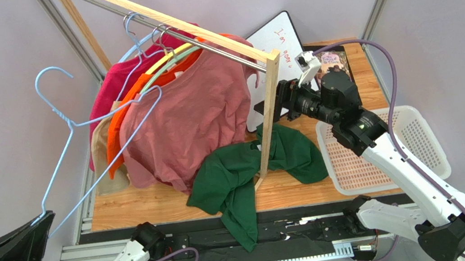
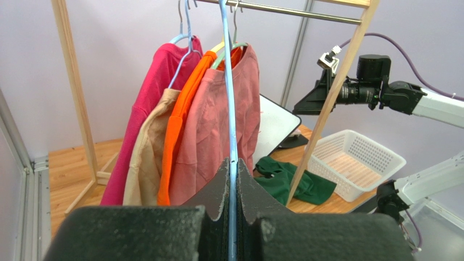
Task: Remove the t-shirt from the hanger
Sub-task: Hang the hanger back to the clothesline with the left arm
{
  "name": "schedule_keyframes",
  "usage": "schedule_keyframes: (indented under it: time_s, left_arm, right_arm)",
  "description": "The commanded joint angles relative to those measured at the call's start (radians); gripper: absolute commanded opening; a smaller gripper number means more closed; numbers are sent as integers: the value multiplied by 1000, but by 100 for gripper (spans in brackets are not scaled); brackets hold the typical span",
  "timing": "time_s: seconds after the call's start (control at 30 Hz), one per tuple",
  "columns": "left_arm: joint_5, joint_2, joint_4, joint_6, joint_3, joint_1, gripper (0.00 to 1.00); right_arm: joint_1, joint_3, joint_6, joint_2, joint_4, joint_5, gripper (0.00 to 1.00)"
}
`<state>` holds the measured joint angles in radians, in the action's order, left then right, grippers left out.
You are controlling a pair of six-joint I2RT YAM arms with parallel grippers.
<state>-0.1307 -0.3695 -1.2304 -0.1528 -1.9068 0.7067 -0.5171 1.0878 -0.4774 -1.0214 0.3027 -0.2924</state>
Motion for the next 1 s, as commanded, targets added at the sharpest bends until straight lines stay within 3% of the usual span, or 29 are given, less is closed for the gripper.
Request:
schedule_keyframes:
  time_s: [0.0, 0.5, 0.83, 0.97]
  left_arm:
    - [-29, 30, 97, 12, 23, -1, 0]
    - [-142, 21, 232, 27, 18, -1, 0]
    - [-496, -81, 319, 90, 87, 0, 0]
    - [-598, -196, 330, 101, 95, 0, 0]
  right_arm:
    - [3, -9, 17, -2, -4, 9, 86]
    - [3, -8, 25, 3, 7, 7, 86]
    - [3, -20, 36, 9, 13, 7, 86]
    - [3, -26, 46, 18, 18, 7, 86]
